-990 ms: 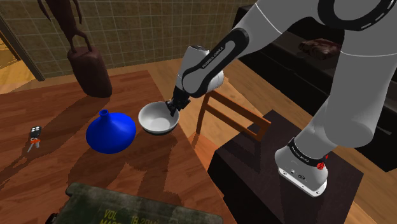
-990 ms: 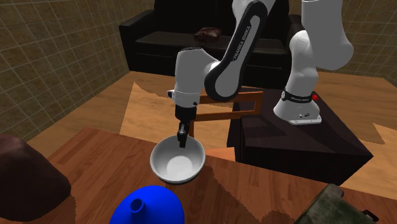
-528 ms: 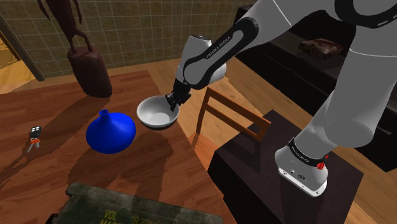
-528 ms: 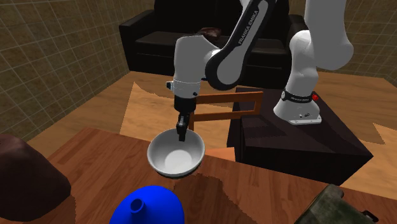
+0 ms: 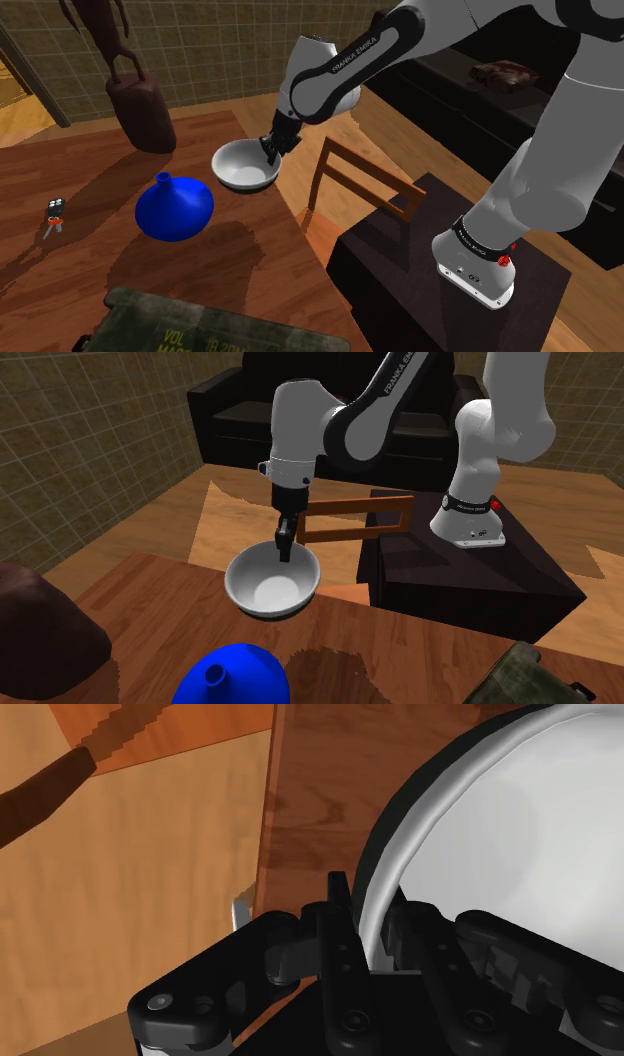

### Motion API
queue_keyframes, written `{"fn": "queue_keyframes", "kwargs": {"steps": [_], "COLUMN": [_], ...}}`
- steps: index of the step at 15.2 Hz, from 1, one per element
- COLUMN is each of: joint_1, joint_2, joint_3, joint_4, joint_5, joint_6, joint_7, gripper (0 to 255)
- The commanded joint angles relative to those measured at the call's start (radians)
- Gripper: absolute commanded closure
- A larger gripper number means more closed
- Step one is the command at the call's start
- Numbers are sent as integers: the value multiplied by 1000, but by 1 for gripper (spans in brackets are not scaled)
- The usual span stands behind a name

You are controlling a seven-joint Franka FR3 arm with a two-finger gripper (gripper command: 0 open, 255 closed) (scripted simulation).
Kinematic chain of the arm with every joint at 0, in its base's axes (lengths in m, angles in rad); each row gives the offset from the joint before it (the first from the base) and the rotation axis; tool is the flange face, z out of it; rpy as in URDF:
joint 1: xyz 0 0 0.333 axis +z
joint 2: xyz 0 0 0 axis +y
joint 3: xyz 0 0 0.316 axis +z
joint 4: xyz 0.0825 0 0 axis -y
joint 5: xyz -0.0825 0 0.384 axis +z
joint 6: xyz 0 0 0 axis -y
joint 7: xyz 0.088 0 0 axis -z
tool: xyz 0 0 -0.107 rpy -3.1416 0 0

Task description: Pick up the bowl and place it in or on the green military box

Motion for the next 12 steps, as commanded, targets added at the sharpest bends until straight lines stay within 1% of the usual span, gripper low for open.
{"fn": "queue_keyframes", "kwargs": {"steps": [1, 12], "joint_1": [-1, -6], "joint_2": [-23, -126], "joint_3": [-1, -5], "joint_4": [5, 41], "joint_5": [-2, -14], "joint_6": [-27, -164], "joint_7": [6, 35], "gripper": [255, 255]}}
